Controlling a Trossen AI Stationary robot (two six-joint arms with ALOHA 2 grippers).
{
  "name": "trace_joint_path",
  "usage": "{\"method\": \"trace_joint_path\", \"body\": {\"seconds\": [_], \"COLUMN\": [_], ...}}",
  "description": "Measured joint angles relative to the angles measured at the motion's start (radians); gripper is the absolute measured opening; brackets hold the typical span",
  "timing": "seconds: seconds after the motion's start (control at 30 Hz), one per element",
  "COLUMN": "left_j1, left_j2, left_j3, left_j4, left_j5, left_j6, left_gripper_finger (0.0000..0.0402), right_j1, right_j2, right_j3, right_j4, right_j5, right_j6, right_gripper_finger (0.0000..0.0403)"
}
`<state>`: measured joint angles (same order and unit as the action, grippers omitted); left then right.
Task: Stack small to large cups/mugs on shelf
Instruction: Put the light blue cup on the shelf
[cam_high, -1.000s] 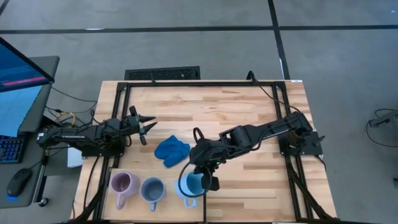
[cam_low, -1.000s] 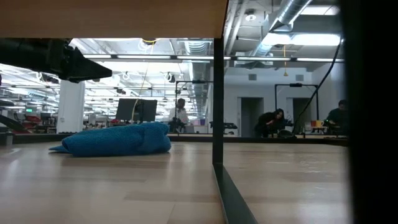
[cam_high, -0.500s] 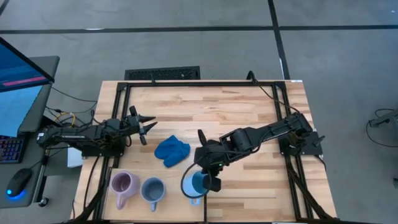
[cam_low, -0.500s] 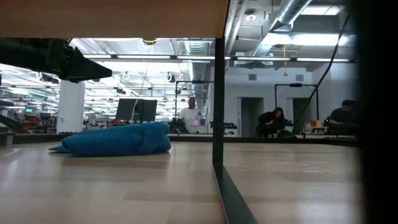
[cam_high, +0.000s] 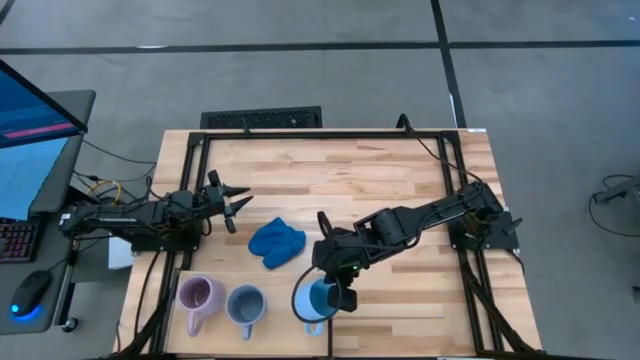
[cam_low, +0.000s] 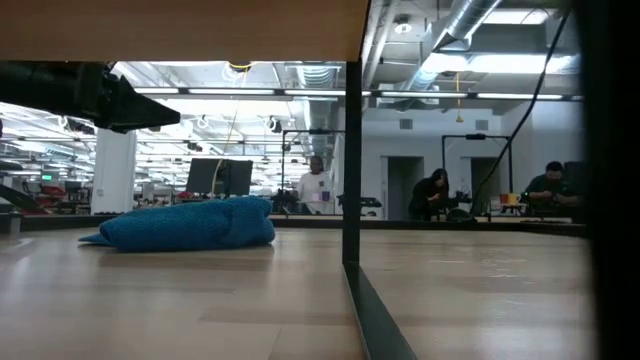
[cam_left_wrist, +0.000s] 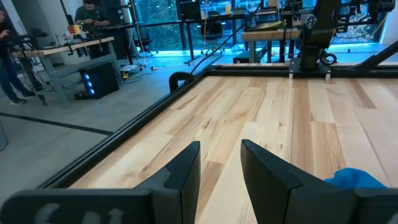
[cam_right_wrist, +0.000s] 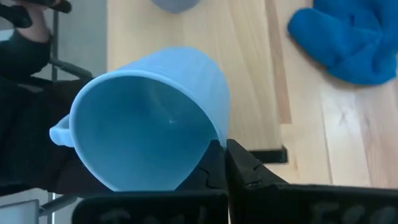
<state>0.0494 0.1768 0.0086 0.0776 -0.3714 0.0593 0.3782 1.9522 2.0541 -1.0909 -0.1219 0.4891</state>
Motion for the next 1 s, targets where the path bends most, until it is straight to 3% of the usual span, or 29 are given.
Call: {"method": "trace_joint_path", "body": {"seconds": [1.0], "left_j1": [0.000], "left_j2": [0.000], "left_j3": [0.000], "left_j4": [0.000], "left_j5": [0.000], "left_j6": [0.000], "left_gripper_finger": [0.0108], "right_j1": [-0.014], "right_j2": [0.000], "right_j3": [0.000], "right_j4": [0.044], "right_j5": [-0.017], "right_j6": [-0.048], "right_gripper_finger": [0.0004]}}
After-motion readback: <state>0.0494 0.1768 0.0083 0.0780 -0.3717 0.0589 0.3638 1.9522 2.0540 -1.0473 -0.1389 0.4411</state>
